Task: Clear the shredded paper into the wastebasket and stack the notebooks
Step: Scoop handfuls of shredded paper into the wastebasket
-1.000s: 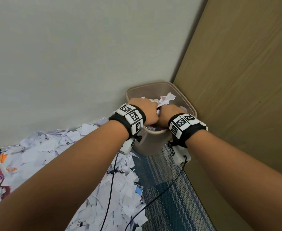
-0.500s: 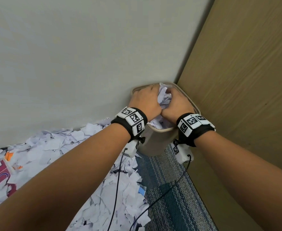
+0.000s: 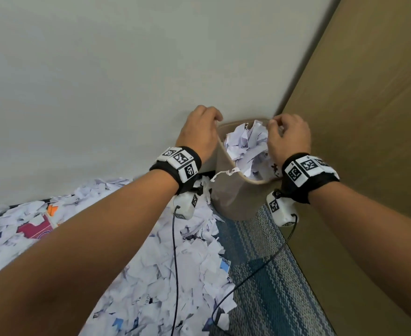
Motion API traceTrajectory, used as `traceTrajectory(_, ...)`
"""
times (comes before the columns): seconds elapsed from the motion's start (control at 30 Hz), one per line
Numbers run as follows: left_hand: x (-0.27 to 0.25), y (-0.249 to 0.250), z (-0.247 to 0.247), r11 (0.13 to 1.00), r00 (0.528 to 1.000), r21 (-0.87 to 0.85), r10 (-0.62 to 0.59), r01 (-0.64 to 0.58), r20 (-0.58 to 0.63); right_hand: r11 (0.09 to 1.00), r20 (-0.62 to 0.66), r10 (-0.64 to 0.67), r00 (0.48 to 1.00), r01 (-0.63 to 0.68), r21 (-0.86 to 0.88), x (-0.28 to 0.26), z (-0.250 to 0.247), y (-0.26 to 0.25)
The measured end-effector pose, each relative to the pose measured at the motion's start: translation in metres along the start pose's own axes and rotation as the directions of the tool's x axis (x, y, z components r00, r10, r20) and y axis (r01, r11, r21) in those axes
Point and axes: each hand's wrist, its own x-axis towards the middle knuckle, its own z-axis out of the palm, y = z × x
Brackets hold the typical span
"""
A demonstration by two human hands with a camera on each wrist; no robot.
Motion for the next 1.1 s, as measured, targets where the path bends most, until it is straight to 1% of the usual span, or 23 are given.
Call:
traceTrajectory(0.07,-0.002,-0.006,-0.011,1.0,1.0,0.006,-0.019,0.019,0.0,0.996,-0.034,-0.019,0.999,0.022,0.084,0.001,0.002,-0.016)
traceTrajectory(0.13,-0.008,-0.015,-0.024,0.999,1.0,0.049,-0.015,0.014,0.027,0.985,-0.031,-0.054,0.998,0.058,0.165,-0.003,0.004,-0.038)
traceTrajectory(0.23,-0.023,-0.039,-0.043,0.987,0.992,0.159,-0.02,0.0,0.127,0.958,-0.006,-0.177,0.984,0.174,0.23,-0.016,0.013,-0.072)
traceTrajectory(0.27,-0.03,-0.049,-0.051,0.98,0.985,0.2,-0.041,0.007,0.165,0.948,0.021,-0.224,0.974,0.213,0.234,-0.021,0.017,-0.083)
traceTrajectory(0.33,-0.045,-0.07,-0.067,0.96,0.969,0.277,-0.098,0.032,0.225,0.935,0.116,-0.309,0.944,0.279,0.218,-0.033,0.03,-0.102)
traceTrajectory(0.4,-0.063,-0.092,-0.083,0.928,0.946,0.369,-0.168,0.057,0.278,0.917,0.222,-0.385,0.896,0.344,0.203,-0.048,0.044,-0.115)
traceTrajectory(0.47,-0.082,-0.113,-0.1,0.882,0.913,0.468,-0.237,0.059,0.331,0.89,0.315,-0.455,0.833,0.411,0.2,-0.063,0.058,-0.123)
traceTrajectory(0.53,-0.101,-0.131,-0.116,0.834,0.871,0.55,-0.3,0.042,0.389,0.856,0.433,-0.512,0.742,0.484,0.183,-0.079,0.073,-0.127)
traceTrajectory(0.6,-0.118,-0.141,-0.127,0.804,0.83,0.594,-0.35,0.027,0.435,0.817,0.556,-0.531,0.64,0.56,0.136,-0.093,0.087,-0.126)
traceTrajectory(0.63,-0.127,-0.146,-0.132,0.793,0.808,0.609,-0.374,0.024,0.456,0.799,0.613,-0.526,0.589,0.589,0.12,-0.1,0.092,-0.127)
traceTrajectory(0.7,-0.144,-0.155,-0.14,0.768,0.758,0.64,-0.418,0.0,0.501,0.781,0.732,-0.475,0.489,0.617,0.094,-0.112,0.1,-0.128)
traceTrajectory(0.77,-0.163,-0.165,-0.146,0.736,0.692,0.674,-0.46,-0.052,0.556,0.78,0.841,-0.393,0.373,0.62,0.089,-0.125,0.109,-0.131)
traceTrajectory(0.8,-0.172,-0.17,-0.148,0.718,0.659,0.693,-0.488,-0.071,0.573,0.784,0.872,-0.366,0.325,0.613,0.1,-0.133,0.114,-0.134)
traceTrajectory(0.83,-0.181,-0.176,-0.151,0.701,0.634,0.71,-0.519,-0.067,0.573,0.787,0.891,-0.35,0.289,0.607,0.112,-0.14,0.119,-0.137)
traceTrajectory(0.87,-0.19,-0.181,-0.154,0.687,0.62,0.725,-0.551,-0.043,0.559,0.784,0.905,-0.337,0.259,0.609,0.118,-0.148,0.123,-0.14)
traceTrajectory(0.9,-0.196,-0.187,-0.158,0.673,0.608,0.739,-0.584,-0.007,0.538,0.776,0.921,-0.317,0.225,0.619,0.116,-0.156,0.128,-0.142)
traceTrajectory(0.93,-0.203,-0.193,-0.162,0.662,0.585,0.749,-0.619,0.029,0.524,0.764,0.938,-0.291,0.187,0.635,0.111,-0.165,0.132,-0.143)
traceTrajectory(1.0,-0.214,-0.202,-0.171,0.646,0.511,0.759,-0.68,0.077,0.527,0.725,0.963,-0.242,0.119,0.681,0.098,-0.181,0.14,-0.145)
traceTrajectory(1.03,-0.219,-0.207,-0.174,0.648,0.477,0.756,-0.694,0.088,0.539,0.703,0.967,-0.236,0.096,0.704,0.101,-0.188,0.142,-0.145)
traceTrajectory(1.1,-0.231,-0.208,-0.178,0.671,0.425,0.733,-0.699,0.112,0.575,0.678,0.966,-0.246,0.083,0.727,0.11,-0.199,0.147,-0.147)
